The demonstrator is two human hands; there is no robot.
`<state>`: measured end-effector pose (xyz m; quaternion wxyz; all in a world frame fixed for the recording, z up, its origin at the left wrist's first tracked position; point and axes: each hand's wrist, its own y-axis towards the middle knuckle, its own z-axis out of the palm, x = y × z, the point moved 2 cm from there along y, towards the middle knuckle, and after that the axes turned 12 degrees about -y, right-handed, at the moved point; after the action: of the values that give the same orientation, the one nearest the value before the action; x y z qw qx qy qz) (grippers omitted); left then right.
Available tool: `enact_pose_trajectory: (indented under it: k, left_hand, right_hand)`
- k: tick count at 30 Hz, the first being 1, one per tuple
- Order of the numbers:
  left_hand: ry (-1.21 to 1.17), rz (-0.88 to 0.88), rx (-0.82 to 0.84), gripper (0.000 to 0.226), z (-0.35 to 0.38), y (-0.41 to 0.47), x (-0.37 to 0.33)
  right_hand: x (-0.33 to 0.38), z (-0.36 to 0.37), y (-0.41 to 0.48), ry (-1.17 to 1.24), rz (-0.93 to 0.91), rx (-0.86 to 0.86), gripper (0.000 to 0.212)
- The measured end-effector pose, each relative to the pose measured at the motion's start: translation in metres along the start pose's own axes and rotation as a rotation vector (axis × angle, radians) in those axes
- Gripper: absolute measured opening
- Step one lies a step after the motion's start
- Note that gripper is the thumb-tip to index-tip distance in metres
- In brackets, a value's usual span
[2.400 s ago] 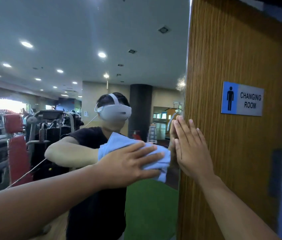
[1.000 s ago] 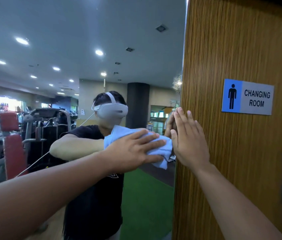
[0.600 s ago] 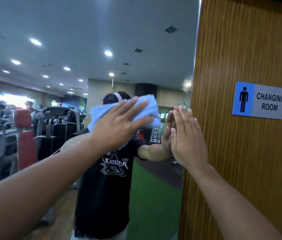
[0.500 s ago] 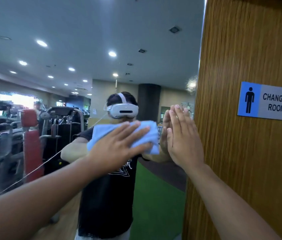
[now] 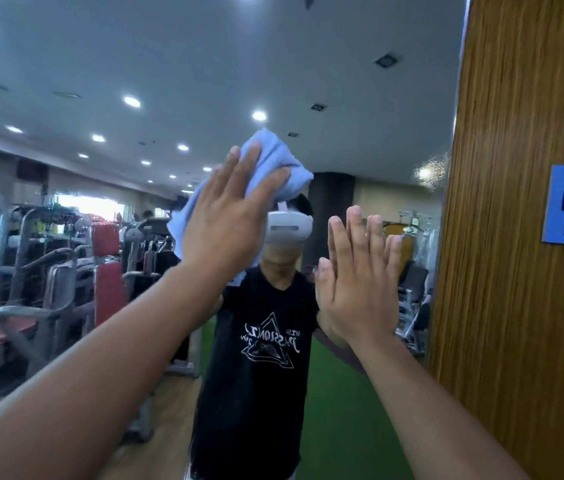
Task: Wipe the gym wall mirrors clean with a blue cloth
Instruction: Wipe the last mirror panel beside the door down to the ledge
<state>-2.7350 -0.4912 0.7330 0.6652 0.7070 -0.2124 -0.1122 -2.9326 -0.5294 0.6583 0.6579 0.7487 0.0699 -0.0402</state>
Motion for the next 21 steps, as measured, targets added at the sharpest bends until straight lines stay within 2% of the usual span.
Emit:
enact_pose_trajectory:
  k: [5,8,10,15,18,21]
  left_hand:
    - [-0.008,0.142,0.111,0.049,0.008,-0.087,-0.013]
    - [0.031,0.189,0.182,0.051,-0.01,-0.124,0.007]
    - [0.062,0.121,0.163,0.058,-0.029,-0.119,0.032]
    - [-0.03,-0.308,-0.013,0.052,-0.052,-0.051,0.056]
    - [-0.029,-0.343,-0.088,0.049,-0.032,-0.016,0.03]
    - [0.015,-0.195,-0.076,0.057,-0.003,-0.015,-0.004]
  right_hand:
    - [-0.003,0.001,0.0,0.02,0.004,0.01,0.064]
    - [-0.003,0.001,0.0,0.028,0.002,-0.002,0.064]
    - [-0.004,0.0,-0.001,0.037,-0.002,-0.011,0.064]
    - [-0.002,-0.002,-0.001,0.023,0.007,-0.011,0.065]
    - [-0.001,-0.001,-0.002,0.017,0.001,-0.017,0.065]
    - [-0.002,-0.001,-0.001,0.028,0.005,-0.04,0.064]
